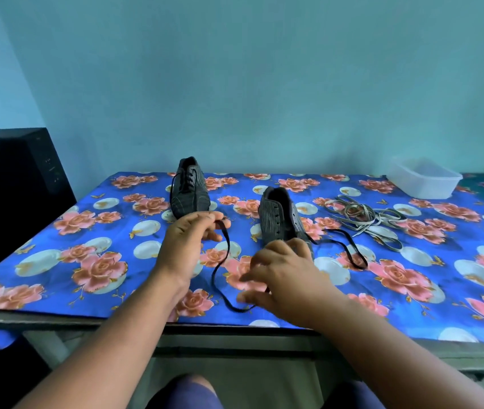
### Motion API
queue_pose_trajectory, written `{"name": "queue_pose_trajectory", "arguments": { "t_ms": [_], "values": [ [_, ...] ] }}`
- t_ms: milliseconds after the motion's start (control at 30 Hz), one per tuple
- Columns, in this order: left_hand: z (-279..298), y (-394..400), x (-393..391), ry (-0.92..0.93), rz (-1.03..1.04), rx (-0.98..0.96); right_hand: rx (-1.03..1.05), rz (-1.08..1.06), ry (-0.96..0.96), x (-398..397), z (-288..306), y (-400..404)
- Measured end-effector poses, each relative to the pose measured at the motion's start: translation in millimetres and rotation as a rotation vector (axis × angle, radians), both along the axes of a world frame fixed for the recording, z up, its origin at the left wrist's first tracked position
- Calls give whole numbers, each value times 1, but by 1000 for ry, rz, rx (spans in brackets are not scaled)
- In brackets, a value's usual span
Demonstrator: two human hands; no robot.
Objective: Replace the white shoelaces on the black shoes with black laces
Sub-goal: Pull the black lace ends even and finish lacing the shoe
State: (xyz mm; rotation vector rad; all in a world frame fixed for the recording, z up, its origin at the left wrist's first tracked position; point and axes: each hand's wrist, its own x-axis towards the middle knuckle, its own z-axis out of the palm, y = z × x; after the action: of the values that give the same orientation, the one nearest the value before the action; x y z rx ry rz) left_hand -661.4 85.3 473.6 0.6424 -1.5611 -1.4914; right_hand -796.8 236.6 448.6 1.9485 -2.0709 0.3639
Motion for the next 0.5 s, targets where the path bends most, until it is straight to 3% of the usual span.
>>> {"name": "queue_pose_trajectory", "arguments": {
  "t_ms": [167, 300, 400, 500],
  "values": [
    [-1, 3, -8, -8, -145, -42, -221, -129, -376, -14, 29, -15],
    [-4, 1, -17, -156, -331, -180, -106, -106, -337, -24, 41, -25],
    [-7, -3, -25, -268, -309, -341, -130, -133, -353, -46, 44, -27],
    [-12, -5, -37, -275, -276, -385, -119, -89, -393, -62, 42, -25]
  ]
}}
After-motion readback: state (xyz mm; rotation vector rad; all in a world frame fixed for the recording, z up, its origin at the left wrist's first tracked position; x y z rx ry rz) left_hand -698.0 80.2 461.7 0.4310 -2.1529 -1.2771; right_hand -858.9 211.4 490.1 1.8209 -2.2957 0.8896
